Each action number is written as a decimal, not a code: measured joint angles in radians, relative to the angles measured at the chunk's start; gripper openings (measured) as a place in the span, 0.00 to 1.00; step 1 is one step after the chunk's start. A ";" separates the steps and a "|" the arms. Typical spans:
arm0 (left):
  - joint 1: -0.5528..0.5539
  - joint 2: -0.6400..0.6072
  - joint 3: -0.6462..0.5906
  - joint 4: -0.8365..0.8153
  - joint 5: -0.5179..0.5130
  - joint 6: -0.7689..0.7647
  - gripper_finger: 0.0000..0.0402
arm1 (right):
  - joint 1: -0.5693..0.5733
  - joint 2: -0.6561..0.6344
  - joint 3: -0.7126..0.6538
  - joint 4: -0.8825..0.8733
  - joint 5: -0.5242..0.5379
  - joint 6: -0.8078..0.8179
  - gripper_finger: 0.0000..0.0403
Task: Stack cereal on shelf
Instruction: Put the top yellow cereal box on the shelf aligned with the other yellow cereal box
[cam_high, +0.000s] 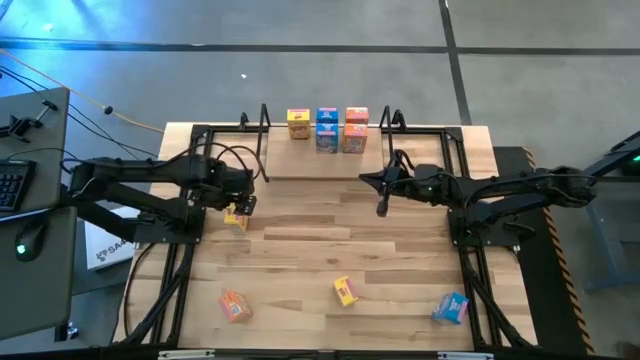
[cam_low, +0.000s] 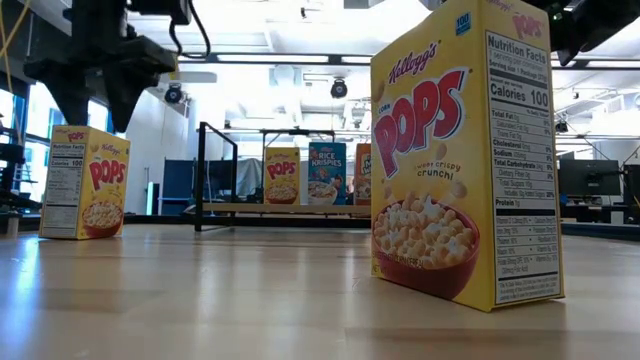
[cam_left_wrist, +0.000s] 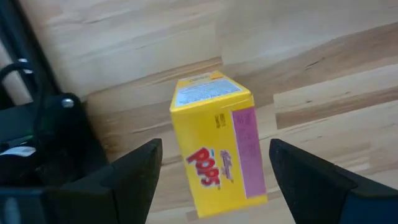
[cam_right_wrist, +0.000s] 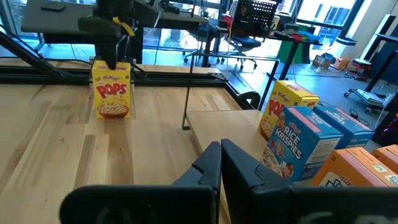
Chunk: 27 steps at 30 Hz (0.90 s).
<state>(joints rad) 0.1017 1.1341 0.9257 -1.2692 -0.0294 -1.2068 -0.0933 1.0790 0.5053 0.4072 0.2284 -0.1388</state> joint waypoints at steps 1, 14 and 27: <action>0.000 -0.001 -0.017 0.020 0.005 -0.005 0.72 | 0.000 0.000 0.000 0.000 0.000 0.000 0.00; 0.000 -0.005 -0.095 0.097 0.008 -0.010 0.70 | 0.000 0.000 0.000 0.000 0.000 0.000 0.00; 0.000 -0.005 -0.009 0.035 0.046 0.150 0.58 | 0.000 0.000 0.000 0.000 0.000 0.000 0.00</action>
<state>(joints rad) 0.1017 1.1294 0.9172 -1.2343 0.0166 -1.0568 -0.0933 1.0794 0.5053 0.4076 0.2287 -0.1387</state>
